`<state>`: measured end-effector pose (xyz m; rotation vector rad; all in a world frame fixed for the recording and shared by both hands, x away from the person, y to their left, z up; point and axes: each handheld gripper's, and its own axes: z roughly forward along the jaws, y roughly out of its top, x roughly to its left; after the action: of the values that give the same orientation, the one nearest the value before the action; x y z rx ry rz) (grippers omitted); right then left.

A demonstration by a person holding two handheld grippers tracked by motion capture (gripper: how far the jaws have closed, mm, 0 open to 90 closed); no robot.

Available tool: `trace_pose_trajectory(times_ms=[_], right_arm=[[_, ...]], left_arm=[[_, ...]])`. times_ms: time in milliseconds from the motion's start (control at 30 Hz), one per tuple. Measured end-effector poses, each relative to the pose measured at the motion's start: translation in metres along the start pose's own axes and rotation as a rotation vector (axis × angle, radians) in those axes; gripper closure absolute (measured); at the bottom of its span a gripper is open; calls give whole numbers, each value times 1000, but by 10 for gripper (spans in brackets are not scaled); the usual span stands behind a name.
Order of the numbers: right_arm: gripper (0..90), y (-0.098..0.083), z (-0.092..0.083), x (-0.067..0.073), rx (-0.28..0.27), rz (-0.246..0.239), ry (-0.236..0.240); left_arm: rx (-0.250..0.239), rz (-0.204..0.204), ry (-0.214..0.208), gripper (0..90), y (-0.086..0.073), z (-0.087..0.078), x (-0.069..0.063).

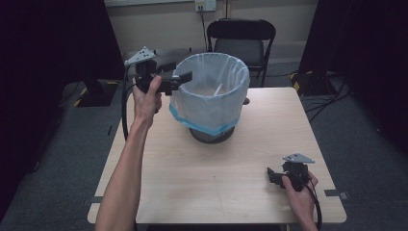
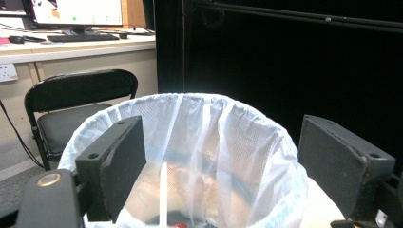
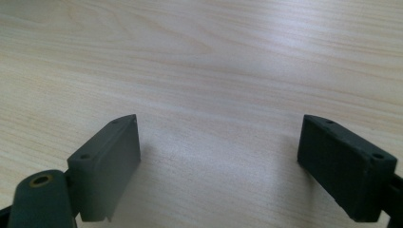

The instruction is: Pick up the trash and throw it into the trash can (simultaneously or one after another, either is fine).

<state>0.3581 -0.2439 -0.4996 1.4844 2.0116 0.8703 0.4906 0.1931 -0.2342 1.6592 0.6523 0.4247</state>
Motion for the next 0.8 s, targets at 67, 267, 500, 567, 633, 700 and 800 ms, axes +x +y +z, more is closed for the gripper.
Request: trace_pose_trajectory(times_ms=[67, 267, 500, 567, 633, 700, 800], right_arm=[[134, 0, 0, 0, 0, 1, 0], [134, 0, 0, 0, 0, 1, 1], [134, 0, 0, 0, 0, 1, 0], [134, 0, 0, 0, 0, 1, 0], [134, 0, 0, 0, 0, -1, 0], [134, 0, 0, 0, 0, -1, 0], [134, 0, 0, 0, 0, 0, 0]], left_arm=[[8, 3, 5, 164, 0, -4, 2], [21, 15, 32, 161, -2, -19, 5], [12, -15, 50, 169, -15, -37, 5], [15, -20, 61, 169, -18, -42, 6], [20, -21, 68, 171, -21, -48, 6], [20, -27, 76, 171, -22, -52, 6], [29, -23, 92, 173, -25, -60, 4]])
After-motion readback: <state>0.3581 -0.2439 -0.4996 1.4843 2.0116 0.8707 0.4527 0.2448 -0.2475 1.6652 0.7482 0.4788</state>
